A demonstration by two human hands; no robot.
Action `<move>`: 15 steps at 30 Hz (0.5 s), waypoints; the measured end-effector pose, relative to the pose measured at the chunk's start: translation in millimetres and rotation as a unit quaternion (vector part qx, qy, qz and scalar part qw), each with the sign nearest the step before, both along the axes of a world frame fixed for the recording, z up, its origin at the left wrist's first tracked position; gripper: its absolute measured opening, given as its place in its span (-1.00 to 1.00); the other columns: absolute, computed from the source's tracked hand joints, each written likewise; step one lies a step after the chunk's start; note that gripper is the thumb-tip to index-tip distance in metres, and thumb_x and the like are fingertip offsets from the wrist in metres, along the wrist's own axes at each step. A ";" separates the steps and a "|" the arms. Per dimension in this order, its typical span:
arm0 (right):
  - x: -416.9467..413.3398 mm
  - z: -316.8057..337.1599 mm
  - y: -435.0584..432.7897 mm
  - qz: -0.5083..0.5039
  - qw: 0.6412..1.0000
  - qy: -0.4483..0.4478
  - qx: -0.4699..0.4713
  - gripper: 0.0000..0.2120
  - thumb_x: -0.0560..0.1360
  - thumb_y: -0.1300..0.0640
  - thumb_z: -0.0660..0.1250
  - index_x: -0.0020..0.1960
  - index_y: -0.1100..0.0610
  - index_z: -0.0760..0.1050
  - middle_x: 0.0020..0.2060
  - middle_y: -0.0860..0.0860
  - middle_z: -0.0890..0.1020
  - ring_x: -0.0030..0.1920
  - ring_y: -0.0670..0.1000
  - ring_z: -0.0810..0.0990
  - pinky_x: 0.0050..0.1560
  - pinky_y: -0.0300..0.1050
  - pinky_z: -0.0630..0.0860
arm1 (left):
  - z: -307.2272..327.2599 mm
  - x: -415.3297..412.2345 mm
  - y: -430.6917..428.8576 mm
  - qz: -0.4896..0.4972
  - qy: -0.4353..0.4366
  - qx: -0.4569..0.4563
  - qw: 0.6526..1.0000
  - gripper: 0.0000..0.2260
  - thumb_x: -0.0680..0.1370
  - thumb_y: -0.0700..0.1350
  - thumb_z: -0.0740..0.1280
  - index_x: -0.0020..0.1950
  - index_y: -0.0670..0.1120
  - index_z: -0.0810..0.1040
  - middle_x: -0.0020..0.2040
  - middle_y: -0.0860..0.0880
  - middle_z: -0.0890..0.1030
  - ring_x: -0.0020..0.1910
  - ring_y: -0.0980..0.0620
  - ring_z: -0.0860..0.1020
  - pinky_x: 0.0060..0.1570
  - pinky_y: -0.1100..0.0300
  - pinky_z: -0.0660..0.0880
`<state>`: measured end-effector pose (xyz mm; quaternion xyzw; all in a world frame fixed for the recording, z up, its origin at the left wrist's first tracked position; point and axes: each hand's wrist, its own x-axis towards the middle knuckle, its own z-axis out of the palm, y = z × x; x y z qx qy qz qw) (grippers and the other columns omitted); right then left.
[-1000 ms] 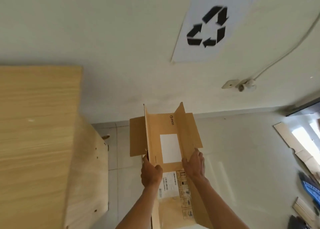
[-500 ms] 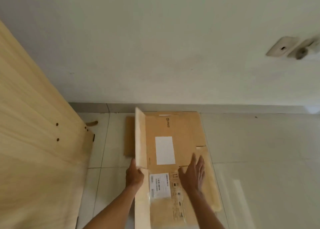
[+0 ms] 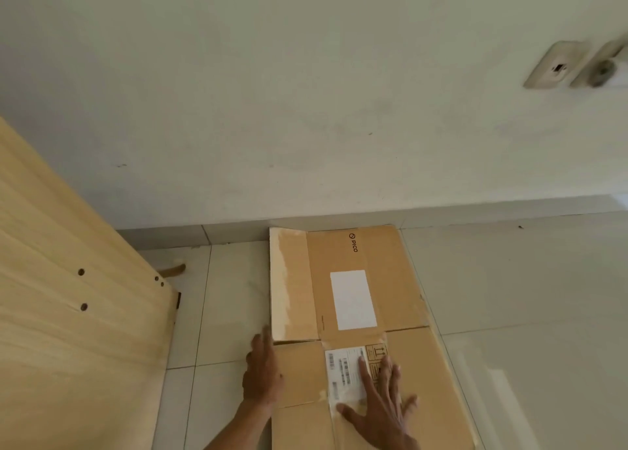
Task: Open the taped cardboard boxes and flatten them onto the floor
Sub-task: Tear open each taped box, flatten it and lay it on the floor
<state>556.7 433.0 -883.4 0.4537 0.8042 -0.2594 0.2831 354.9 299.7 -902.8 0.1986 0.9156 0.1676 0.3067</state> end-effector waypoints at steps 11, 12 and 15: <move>5.9 -3.1 2.4 0.021 1.000 -0.010 0.015 0.16 0.21 -0.70 0.06 0.52 -0.25 -0.49 0.48 0.06 -0.55 0.56 0.18 -0.44 0.41 0.58 -0.13 | -3.3 4.7 -2.9 -0.284 0.105 -0.029 0.953 -0.32 0.59 -0.05 0.14 0.66 -0.04 -0.09 0.54 0.03 -0.53 0.64 -0.15 -0.04 0.53 -0.24 0.07; 5.3 -4.0 2.8 0.025 1.000 -0.009 0.015 0.14 0.24 -0.66 0.10 0.51 -0.25 -0.49 0.48 0.06 -0.55 0.56 0.19 -0.43 0.40 0.58 -0.11 | -4.0 3.5 0.8 -0.293 0.060 -0.082 0.951 -0.33 0.63 -0.02 0.12 0.66 -0.03 -0.14 0.49 0.03 -0.56 0.64 -0.14 -0.13 0.55 -0.25 -0.01; 4.7 6.5 7.4 0.030 0.999 -0.008 0.012 0.04 0.40 -0.49 0.23 0.49 -0.26 -0.48 0.55 0.07 -0.45 0.59 0.21 -0.35 0.47 0.48 0.00 | 13.9 0.0 17.9 -0.307 0.001 -0.171 0.936 -0.32 0.65 0.01 0.16 0.66 -0.05 -0.16 0.63 -0.07 -0.33 0.63 -0.15 -0.18 0.56 -0.25 -0.09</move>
